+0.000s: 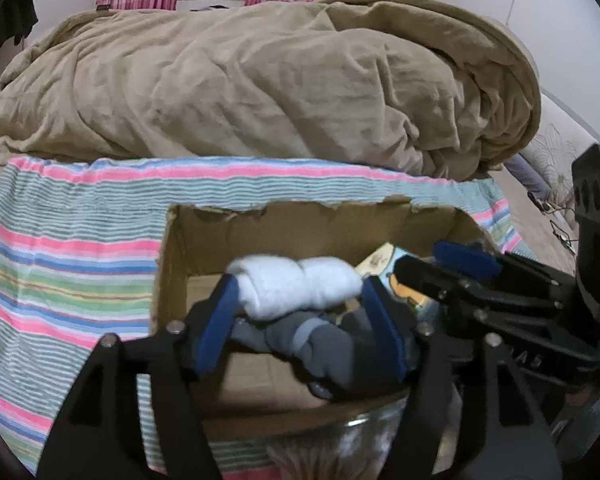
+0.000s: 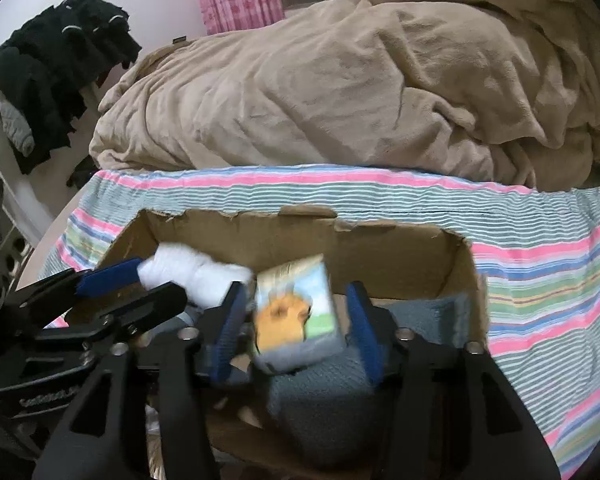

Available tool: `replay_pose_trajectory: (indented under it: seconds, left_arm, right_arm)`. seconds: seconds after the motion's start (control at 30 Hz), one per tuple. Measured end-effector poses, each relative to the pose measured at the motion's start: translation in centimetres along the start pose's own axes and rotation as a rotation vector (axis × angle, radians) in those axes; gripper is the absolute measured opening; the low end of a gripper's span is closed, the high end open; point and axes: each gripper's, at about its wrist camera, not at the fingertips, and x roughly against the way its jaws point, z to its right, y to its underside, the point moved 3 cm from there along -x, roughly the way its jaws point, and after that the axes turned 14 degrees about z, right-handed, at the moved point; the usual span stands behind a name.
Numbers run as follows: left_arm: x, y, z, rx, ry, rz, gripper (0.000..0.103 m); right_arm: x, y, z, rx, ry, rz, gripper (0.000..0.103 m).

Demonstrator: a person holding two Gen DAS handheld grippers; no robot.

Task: Organize objects
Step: 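Carry sock and capybara pack into the box and open both tools, then lift both open tools away from the box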

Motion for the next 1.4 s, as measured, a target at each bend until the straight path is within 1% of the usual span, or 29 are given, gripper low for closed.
replay_pose_trajectory:
  seconds: [0.03,0.13,0.43,0.63,0.67,0.7,0.73,0.8,0.83,0.9,0.93,0.97,1.07,1.27,1.4]
  left_arm:
    - [0.4,-0.1,0.0,0.005,0.001,0.004,0.075]
    - [2.1,-0.6,0.0,0.012,0.002,0.029,0.076]
    - [9.1,-2.4,0.9,0.014,0.006,0.102,0.076]
    - [13.6,-2.4,1.6,0.029,0.009,0.137,0.076]
    - [14.3,-2.2,1.6,0.033,0.008,0.142,0.076]
    - [15.1,-1.9,1.7,0.035,0.006,0.147,0.076]
    - [15.6,-1.7,1.7,0.035,0.006,0.15,0.076]
    - [16.7,-1.1,2.0,0.034,0.005,0.154,0.076]
    - [17.3,-0.8,2.2,0.034,0.006,0.155,0.076]
    - [18.3,-0.3,2.5,0.03,0.001,0.156,0.08]
    - [18.8,0.0,2.6,0.031,-0.002,0.158,0.088]
    - [19.3,0.1,2.6,0.035,-0.004,0.162,0.094]
    - [20.4,0.9,2.6,0.058,-0.002,0.17,0.095]
    - [21.5,3.3,2.7,0.076,-0.015,0.143,0.095]
    - [21.4,5.1,3.3,0.066,-0.019,0.114,0.095]
  right_arm:
    - [0.2,-0.1,0.1,-0.006,-0.003,0.006,0.061]
    - [1.2,-0.6,-0.1,-0.01,0.002,0.023,0.066]
    - [6.4,-2.3,-1.2,0.002,0.007,0.093,0.066]
    - [10.9,-2.6,-2.3,0.011,0.003,0.139,0.067]
    - [11.7,-2.6,-2.4,0.012,0.005,0.149,0.068]
    - [12.6,-2.5,-2.6,0.014,0.008,0.158,0.07]
    - [13.1,-2.4,-2.6,0.014,0.01,0.164,0.076]
    - [14.6,-2.1,-2.7,0.01,0.01,0.178,0.08]
    - [15.1,-1.9,-2.8,0.009,0.011,0.183,0.08]
    - [16.2,-1.6,-2.9,0.011,0.014,0.189,0.08]
    - [16.6,-1.4,-2.9,0.01,0.016,0.19,0.08]
    - [17.1,-1.2,-2.9,0.007,0.017,0.192,0.08]
    - [18.7,-0.4,-2.7,-0.004,0.025,0.199,0.08]
    - [21.9,1.7,-2.4,-0.017,0.038,0.219,0.08]
    - [23.1,2.7,-2.4,0.0,0.04,0.218,0.08]
